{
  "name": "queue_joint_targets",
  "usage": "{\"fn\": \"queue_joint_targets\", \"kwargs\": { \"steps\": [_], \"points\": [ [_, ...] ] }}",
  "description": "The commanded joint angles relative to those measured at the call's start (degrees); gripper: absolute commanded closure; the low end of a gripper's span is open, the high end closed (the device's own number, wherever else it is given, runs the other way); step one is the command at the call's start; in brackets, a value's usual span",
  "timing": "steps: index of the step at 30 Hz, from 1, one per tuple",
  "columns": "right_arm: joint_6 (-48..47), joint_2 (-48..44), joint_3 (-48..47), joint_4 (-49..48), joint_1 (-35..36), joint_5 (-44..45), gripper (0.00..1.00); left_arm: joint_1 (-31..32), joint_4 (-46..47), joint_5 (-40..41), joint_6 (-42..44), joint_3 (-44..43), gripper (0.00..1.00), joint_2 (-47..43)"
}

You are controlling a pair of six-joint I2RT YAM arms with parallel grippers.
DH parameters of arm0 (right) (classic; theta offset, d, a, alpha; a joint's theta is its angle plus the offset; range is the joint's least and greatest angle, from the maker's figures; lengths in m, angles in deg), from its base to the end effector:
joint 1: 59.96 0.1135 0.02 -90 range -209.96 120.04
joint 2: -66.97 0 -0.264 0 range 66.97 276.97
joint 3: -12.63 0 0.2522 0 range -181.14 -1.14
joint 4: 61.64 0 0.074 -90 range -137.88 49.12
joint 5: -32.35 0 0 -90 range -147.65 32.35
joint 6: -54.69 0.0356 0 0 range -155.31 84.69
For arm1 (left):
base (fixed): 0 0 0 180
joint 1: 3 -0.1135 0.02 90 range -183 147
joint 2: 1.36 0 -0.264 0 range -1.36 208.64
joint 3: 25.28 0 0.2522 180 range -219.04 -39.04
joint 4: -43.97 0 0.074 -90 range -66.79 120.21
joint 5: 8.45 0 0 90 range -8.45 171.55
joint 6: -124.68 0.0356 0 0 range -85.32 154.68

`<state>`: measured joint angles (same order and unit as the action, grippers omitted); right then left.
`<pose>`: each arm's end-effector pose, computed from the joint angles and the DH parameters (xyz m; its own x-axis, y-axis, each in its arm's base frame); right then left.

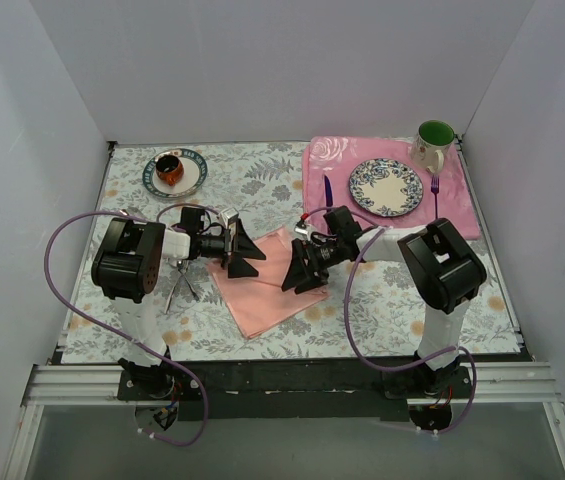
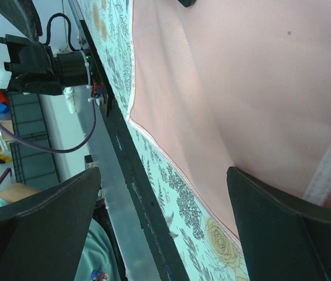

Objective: Fold the napkin into a case and place the utensils inside
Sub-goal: Smooth out the top corner of the smaller-rectangle-folded napkin from the folded napkin.

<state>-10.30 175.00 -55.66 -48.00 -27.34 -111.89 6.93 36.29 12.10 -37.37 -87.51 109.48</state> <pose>0.2811 0.2142 0.1272 -0.9182 -0.2943 -0.2652 -0.3692 0.3925 0.8424 0.3180 -0.0895 0.0991 -0.7971 -0.1995 0.5700 -0.6031 0.2154 -0.7680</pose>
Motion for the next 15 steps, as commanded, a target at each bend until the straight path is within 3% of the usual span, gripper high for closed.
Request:
{"fn": "queue_joint_targets", "kwargs": {
  "steps": [1,7,15],
  "points": [
    [-5.85,0.61,2.75,7.23,-3.00,3.97,0.01,-1.41,-0.37,6.87,2.79,1.71,0.02,-0.37],
    [-10.69,-1.50,3.81,12.77,-4.93,1.33,0.01,-1.94,-0.55,5.82,3.23,1.80,0.02,-0.72],
    [-8.67,-1.95,3.63,10.58,-5.02,-1.66,0.01,0.34,1.21,0.72,2.79,1.10,0.02,-7.30]
  ]
}}
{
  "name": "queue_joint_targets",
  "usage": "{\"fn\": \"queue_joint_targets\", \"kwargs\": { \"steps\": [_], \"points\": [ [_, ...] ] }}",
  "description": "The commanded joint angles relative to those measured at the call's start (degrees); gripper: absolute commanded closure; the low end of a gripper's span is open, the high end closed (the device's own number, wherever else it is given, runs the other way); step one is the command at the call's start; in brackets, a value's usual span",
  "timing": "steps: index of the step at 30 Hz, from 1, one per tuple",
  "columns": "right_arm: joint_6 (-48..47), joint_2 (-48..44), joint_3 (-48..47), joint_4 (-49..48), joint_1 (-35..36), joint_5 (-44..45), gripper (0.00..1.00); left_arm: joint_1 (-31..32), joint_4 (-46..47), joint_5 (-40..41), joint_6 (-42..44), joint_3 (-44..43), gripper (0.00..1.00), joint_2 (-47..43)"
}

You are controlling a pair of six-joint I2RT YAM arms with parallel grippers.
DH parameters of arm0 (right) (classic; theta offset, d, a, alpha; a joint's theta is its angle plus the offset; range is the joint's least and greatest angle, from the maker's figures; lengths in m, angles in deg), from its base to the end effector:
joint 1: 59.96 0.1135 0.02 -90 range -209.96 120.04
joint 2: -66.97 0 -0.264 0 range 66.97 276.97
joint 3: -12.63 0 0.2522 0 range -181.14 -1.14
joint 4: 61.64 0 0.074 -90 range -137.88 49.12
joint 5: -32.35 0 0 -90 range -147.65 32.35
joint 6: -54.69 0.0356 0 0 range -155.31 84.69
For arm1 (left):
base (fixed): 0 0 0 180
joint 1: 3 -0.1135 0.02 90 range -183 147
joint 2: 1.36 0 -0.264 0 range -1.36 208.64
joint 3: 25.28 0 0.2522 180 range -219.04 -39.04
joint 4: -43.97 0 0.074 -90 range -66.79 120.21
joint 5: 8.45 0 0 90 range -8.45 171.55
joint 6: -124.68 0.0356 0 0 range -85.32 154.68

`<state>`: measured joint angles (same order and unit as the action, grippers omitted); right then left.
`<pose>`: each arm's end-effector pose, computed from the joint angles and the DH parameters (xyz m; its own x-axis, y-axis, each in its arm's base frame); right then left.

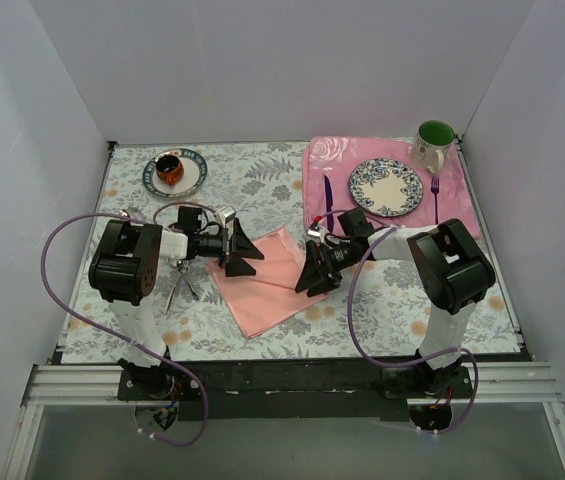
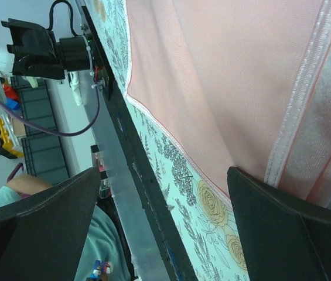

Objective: Fold the napkin into a case and place the utensils inside
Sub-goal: Smooth out the top corner of the smaller-rectangle-folded napkin from the folded napkin.

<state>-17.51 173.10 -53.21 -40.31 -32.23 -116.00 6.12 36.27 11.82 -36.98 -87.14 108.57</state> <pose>0.2778 0.1803 0.1225 -0.9256 -0.3054 -0.2236 -0.3354 0.3881 0.8584 0.3177 -0.0848 0.1027 -0.8035 -0.2041 0.5592 -0.5937 0.2057 -0.7780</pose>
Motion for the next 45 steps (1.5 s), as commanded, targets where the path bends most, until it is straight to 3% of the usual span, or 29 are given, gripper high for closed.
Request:
{"fn": "queue_joint_targets", "kwargs": {
  "steps": [1,8,13,23,29,34,40,45],
  "points": [
    [-1.37,0.04,1.27,2.80,-0.13,2.45,0.01,2.11,1.23,1.00,1.88,0.29,0.02,-7.35],
    [0.39,0.92,1.27,1.39,-0.13,1.92,0.01,9.86,4.39,4.43,-3.56,0.28,0.02,-7.89],
    [0.74,1.62,0.92,1.48,-0.22,1.75,0.01,10.04,6.68,6.45,-5.16,0.11,0.02,-4.20],
    [0.57,2.68,0.83,1.92,-0.39,1.92,0.01,7.05,-5.01,13.22,3.19,-1.30,0.02,-2.17],
    [-0.05,3.12,0.66,2.36,-0.57,2.45,0.01,1.78,-2.90,6.30,3.54,0.81,0.02,-4.63],
    [-0.84,3.47,0.31,2.89,-0.66,2.89,0.01,-2.70,-7.63,3.29,8.72,-0.68,0.02,-3.06],
    [-1.10,3.47,0.40,2.89,-0.66,2.98,0.01,-5.25,-10.55,-0.22,13.56,-2.00,0.02,0.19],
    [-1.28,2.16,-1.44,2.36,0.13,0.61,0.01,-5.08,-8.88,-3.04,11.90,-1.92,0.02,-0.85]
  ]
}}
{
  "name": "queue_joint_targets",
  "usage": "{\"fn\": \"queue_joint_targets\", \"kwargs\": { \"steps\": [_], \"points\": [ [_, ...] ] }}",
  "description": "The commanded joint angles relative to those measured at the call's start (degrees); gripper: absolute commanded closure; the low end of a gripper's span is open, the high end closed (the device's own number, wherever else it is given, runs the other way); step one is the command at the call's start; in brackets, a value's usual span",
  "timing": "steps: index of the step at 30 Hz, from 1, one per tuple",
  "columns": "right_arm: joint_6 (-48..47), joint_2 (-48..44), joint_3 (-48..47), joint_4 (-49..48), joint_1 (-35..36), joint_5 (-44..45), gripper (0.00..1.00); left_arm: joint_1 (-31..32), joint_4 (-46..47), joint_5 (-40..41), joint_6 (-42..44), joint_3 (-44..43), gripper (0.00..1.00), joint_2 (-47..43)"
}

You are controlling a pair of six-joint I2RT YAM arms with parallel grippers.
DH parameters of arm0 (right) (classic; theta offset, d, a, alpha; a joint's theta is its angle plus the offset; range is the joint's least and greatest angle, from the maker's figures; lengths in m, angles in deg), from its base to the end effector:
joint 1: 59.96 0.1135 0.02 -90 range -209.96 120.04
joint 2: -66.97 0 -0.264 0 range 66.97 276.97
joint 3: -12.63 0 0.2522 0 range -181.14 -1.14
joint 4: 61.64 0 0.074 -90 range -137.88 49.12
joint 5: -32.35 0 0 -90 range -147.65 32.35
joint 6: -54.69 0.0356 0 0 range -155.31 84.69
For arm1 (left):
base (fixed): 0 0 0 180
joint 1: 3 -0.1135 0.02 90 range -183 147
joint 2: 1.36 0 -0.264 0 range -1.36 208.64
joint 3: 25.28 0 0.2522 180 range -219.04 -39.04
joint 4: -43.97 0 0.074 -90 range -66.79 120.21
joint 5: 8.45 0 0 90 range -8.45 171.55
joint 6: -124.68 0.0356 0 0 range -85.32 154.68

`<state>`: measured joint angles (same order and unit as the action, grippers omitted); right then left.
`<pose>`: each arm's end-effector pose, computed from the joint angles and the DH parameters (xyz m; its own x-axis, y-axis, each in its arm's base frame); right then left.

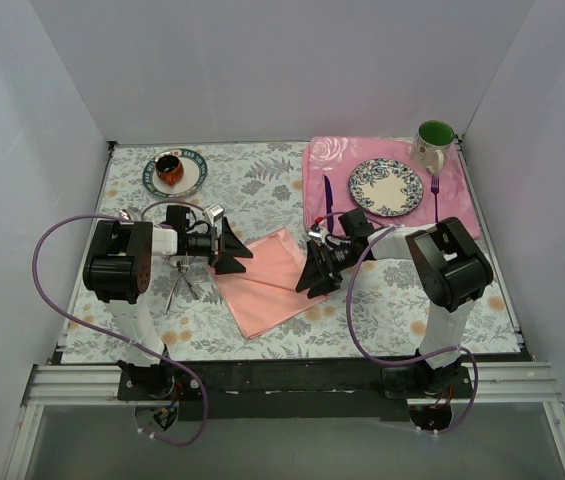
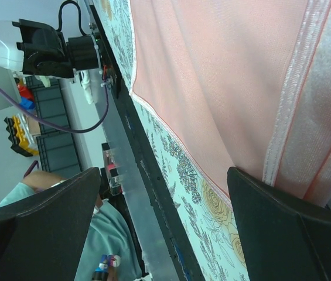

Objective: Fold the napkin into a case and place the utensils inside
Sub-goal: Smooth out the top corner of the smaller-rectangle-folded napkin from the folded napkin.

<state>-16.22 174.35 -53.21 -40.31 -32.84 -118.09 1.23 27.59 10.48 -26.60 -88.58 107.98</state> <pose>0.2791 0.1777 0.1167 -0.9376 -0.2989 -0.1778 -0.2871 0.3768 0.8807 0.3187 -0.0573 0.1052 -0.8288 -0.2240 0.5128 -0.5538 0.1973 -0.8089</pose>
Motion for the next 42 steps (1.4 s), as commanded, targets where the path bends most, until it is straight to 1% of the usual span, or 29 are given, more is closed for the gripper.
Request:
{"fn": "queue_joint_targets", "kwargs": {
  "steps": [1,5,7,8,10,11,17,20,23,25,29,35,38,40,42],
  "points": [
    [-2.57,-0.14,-2.06,2.36,1.18,1.92,0.01,0.07,0.41,-1.71,0.99,-0.30,0.02,-0.62],
    [1.11,-2.16,-6.37,0.08,3.99,1.12,0.01,0.34,1.38,-0.48,-0.07,-0.21,0.02,-0.80],
    [5.49,-3.13,-7.69,-2.37,4.88,1.99,0.01,0.34,1.38,-0.04,-0.07,0.05,0.02,-0.71],
    [6.91,-3.22,-7.95,-5.43,5.66,2.26,0.01,0.34,1.47,0.57,-0.16,0.14,0.02,-0.71],
    [9.46,-2.35,-9.01,-7.04,6.63,3.22,0.01,0.34,1.82,0.84,-0.42,0.49,0.02,-0.71],
    [11.39,-1.73,-9.44,-10.27,7.68,3.58,0.01,0.34,1.91,0.93,-0.51,0.58,0.02,-0.71],
    [20.00,4.77,-12.43,-19.16,10.76,5.77,0.01,0.43,2.26,1.55,-0.86,0.76,0.02,-0.35],
    [21.25,7.32,-13.75,-20.93,11.29,7.62,0.01,0.43,2.35,1.63,-0.86,0.85,0.02,-0.35],
    [21.08,8.90,-13.50,-20.06,11.12,8.76,0.01,0.43,2.26,1.90,-0.86,0.94,0.02,-0.27],
    [18.10,9.08,-13.14,-16.12,10.94,9.99,0.01,0.43,2.26,1.99,-0.78,0.85,0.02,-0.18],
    [14.49,7.42,-8.76,-12.59,8.75,10.44,0.01,0.43,1.29,2.60,0.01,0.67,0.02,0.35],
    [7.82,3.99,-4.71,-7.75,5.50,7.19,0.02,0.43,-0.37,3.13,2.03,0.15,0.02,0.87],
    [6.32,2.67,-2.51,-7.92,4.97,3.59,0.02,0.43,-1.34,3.04,2.91,-0.56,0.02,1.23],
    [4.12,1.88,-2.07,-5.48,4.88,3.23,0.03,0.43,-2.74,3.48,3.62,-1.17,0.02,1.66],
    [4.81,2.05,-0.75,-6.25,4.88,2.79,0.03,0.86,-4.94,3.13,6.32,-2.93,0.03,2.37]
  ]
}}
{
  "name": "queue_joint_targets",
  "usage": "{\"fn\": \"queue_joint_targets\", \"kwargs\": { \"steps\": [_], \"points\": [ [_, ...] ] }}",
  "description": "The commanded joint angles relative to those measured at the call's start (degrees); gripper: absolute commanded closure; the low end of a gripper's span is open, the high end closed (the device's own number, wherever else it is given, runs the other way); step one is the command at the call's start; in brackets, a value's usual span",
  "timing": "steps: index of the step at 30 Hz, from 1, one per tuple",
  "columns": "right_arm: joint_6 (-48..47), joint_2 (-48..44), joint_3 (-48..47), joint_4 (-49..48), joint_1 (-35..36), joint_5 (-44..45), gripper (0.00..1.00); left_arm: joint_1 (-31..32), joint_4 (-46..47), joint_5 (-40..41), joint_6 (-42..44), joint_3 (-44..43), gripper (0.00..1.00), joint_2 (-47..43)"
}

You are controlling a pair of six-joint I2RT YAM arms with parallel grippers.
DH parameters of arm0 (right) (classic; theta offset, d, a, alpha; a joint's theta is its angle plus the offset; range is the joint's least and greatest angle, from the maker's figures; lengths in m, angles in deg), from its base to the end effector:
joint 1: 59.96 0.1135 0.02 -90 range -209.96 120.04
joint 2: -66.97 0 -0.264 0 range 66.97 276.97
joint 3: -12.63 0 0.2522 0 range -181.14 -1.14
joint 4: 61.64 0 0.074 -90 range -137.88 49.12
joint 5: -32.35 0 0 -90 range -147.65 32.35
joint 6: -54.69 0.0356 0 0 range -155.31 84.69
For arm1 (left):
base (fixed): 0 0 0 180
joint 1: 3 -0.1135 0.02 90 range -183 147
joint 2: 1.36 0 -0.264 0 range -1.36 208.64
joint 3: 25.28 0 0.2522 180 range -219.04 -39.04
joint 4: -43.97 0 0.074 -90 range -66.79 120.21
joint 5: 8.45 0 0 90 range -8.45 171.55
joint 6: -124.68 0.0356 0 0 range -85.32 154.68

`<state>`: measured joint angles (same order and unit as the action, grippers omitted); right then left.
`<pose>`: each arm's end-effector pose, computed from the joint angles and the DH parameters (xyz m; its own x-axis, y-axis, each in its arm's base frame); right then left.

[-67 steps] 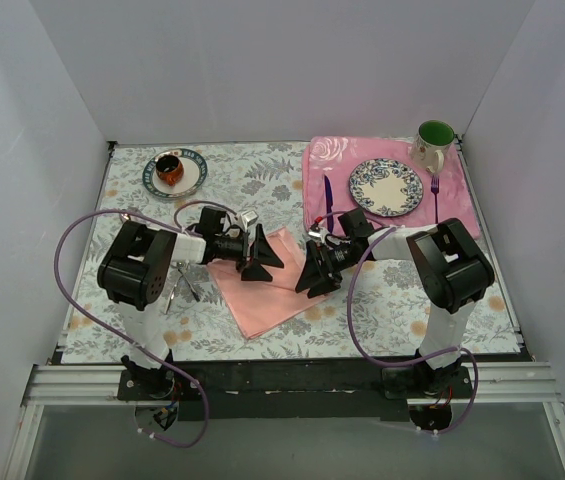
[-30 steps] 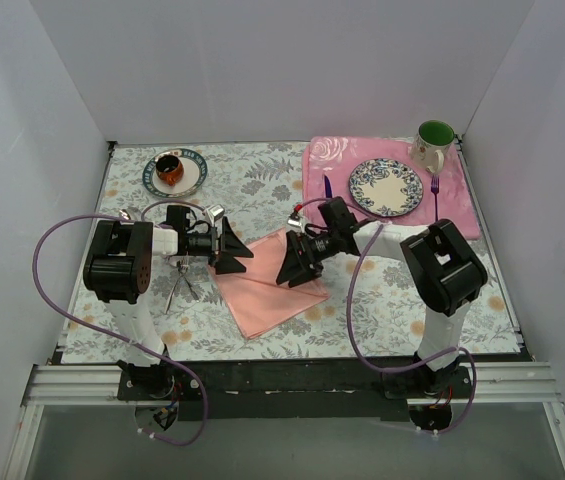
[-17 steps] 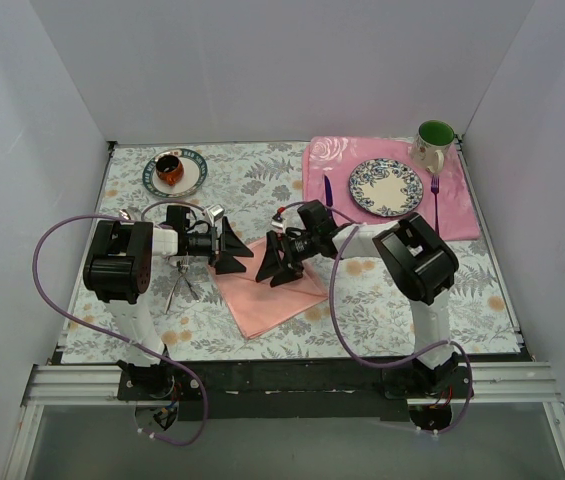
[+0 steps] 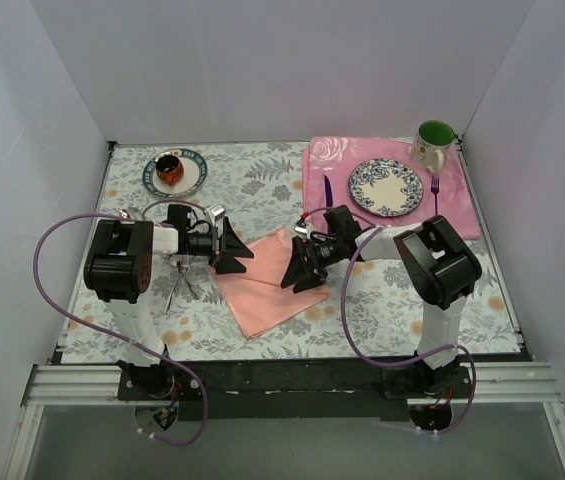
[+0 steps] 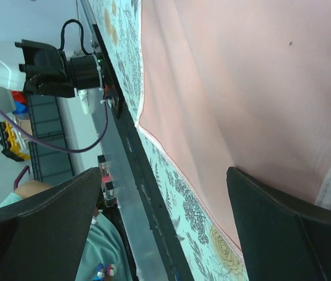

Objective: Fold the napkin into a case and place the utensils inside
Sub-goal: Smooth out the top corner of the smaller-rectangle-folded napkin from the folded napkin.

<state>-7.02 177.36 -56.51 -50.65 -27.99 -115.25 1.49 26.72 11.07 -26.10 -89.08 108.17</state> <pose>0.2883 0.2154 0.1211 -0.9329 -0.2829 -0.2229 -0.3182 0.3576 0.8780 0.3197 -0.0588 0.1052 -0.8289 -0.2274 0.5110 -0.5539 0.2071 -0.8064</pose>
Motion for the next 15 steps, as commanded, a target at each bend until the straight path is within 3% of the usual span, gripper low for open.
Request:
{"fn": "queue_joint_targets", "kwargs": {
  "steps": [1,5,9,15],
  "points": [
    [-3.69,-0.88,4.29,3.39,0.37,-0.84,0.03,0.87,-5.81,2.71,6.45,-2.95,0.03,2.69],
    [-1.84,-2.10,6.07,-0.13,3.27,-3.12,0.03,2.53,-8.37,2.28,8.83,-5.85,0.03,3.14],
    [-3.67,-4.04,0.72,0.65,2.93,-6.19,0.04,3.86,-11.27,1.14,11.55,-9.36,0.03,2.00],
    [-15.72,-5.45,-12.46,19.37,0.56,-4.81,0.07,4.12,-23.39,2.44,20.68,-18.32,0.04,-2.04]
  ]
}}
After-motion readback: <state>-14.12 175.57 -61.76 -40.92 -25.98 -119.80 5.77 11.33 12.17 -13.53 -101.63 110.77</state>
